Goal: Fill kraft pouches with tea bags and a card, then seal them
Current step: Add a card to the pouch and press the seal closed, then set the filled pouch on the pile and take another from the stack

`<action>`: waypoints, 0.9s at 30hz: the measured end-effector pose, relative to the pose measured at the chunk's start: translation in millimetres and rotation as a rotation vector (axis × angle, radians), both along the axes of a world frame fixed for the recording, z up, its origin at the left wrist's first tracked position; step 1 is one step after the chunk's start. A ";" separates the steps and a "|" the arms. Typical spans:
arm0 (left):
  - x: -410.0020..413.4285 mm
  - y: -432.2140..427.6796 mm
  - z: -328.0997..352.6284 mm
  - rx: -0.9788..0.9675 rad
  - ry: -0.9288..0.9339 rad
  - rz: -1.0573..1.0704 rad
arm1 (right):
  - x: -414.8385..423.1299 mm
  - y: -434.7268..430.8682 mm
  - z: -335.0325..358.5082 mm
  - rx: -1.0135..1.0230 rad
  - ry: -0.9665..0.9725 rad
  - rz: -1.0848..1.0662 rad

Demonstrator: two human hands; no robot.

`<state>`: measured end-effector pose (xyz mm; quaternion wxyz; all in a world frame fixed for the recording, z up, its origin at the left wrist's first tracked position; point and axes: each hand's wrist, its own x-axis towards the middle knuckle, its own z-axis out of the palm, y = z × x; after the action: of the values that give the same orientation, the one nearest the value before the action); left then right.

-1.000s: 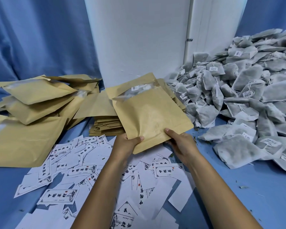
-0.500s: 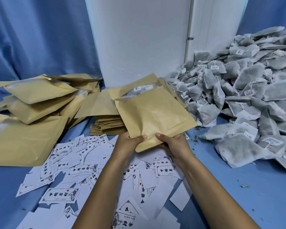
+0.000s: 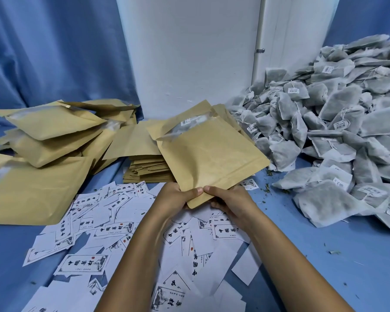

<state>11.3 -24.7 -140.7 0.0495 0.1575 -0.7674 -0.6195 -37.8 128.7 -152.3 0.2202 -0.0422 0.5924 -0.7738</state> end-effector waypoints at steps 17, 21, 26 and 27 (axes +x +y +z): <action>0.2 7.0 -0.1 -0.153 -0.050 -0.043 | 1.7 -4.9 -3.2 -0.124 -0.003 -0.036; 1.5 3.9 3.3 -0.123 -0.021 -0.053 | -2.8 -3.7 -0.7 -0.176 -0.030 -0.091; 0.2 4.3 4.6 -0.116 -0.051 -0.031 | -18.7 14.9 9.0 -0.101 0.075 -0.237; -0.6 5.3 4.0 -0.119 -0.057 -0.029 | -18.5 15.4 9.3 -0.106 0.064 -0.228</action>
<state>10.6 -19.4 -136.7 0.0280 0.1607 -0.8060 -0.5689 -56.4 144.1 -143.0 0.1090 -0.0108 0.5582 -0.8225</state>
